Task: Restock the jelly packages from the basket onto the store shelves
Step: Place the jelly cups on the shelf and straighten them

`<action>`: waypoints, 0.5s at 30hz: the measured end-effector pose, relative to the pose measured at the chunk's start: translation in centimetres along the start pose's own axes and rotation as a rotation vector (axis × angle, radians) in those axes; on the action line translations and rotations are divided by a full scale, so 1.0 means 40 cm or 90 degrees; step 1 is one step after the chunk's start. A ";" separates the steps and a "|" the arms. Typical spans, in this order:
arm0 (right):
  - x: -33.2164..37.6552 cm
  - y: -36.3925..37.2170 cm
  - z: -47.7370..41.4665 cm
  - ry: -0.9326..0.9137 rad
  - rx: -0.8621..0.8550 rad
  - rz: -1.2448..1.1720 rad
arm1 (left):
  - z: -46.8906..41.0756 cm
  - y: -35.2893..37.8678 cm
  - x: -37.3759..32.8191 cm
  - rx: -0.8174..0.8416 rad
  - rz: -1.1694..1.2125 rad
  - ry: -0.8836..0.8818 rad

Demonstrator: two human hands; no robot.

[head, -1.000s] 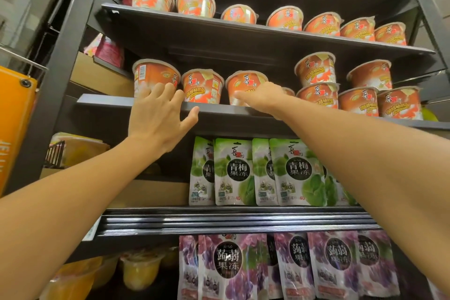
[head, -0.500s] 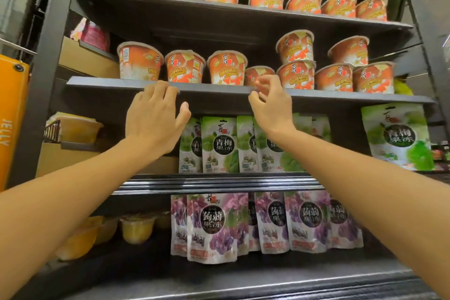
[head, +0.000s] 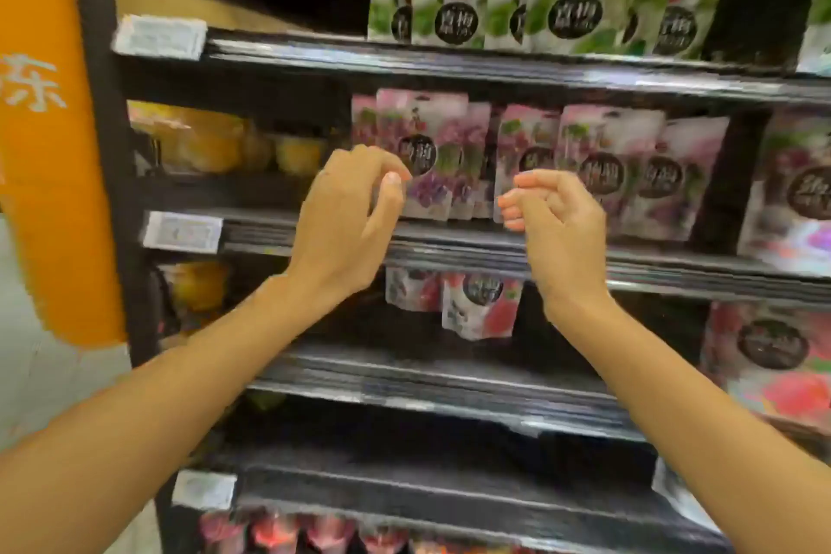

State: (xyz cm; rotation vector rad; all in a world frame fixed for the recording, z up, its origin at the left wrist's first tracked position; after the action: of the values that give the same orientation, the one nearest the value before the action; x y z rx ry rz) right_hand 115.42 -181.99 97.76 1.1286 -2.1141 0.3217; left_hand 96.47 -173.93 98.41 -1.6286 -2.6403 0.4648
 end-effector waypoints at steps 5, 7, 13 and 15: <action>-0.223 -0.086 0.358 0.168 0.047 0.000 | 0.402 0.071 0.000 0.161 0.057 -0.124; -0.322 -0.123 0.521 0.253 0.066 0.034 | 0.604 0.107 0.008 0.238 0.069 -0.197; -0.623 -0.238 1.046 0.530 0.105 0.151 | 1.296 0.179 0.034 0.508 0.054 -0.423; -0.714 -0.268 1.212 0.618 0.114 0.191 | 1.501 0.173 0.036 0.593 0.045 -0.511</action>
State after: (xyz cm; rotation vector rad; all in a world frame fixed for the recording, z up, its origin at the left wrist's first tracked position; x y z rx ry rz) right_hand 111.74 -195.25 42.17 0.5375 -1.3708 0.9874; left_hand 92.39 -184.60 39.05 -1.3212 -2.0256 2.2867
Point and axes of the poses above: each hand's wrist, its own z-axis away from the middle knuckle, its own y-axis out of the palm, x = y × z, the point moved 4 cm from there along -z, towards the middle knuckle, and after that the axes turned 5 degrees about -z, right-handed, at the moved point
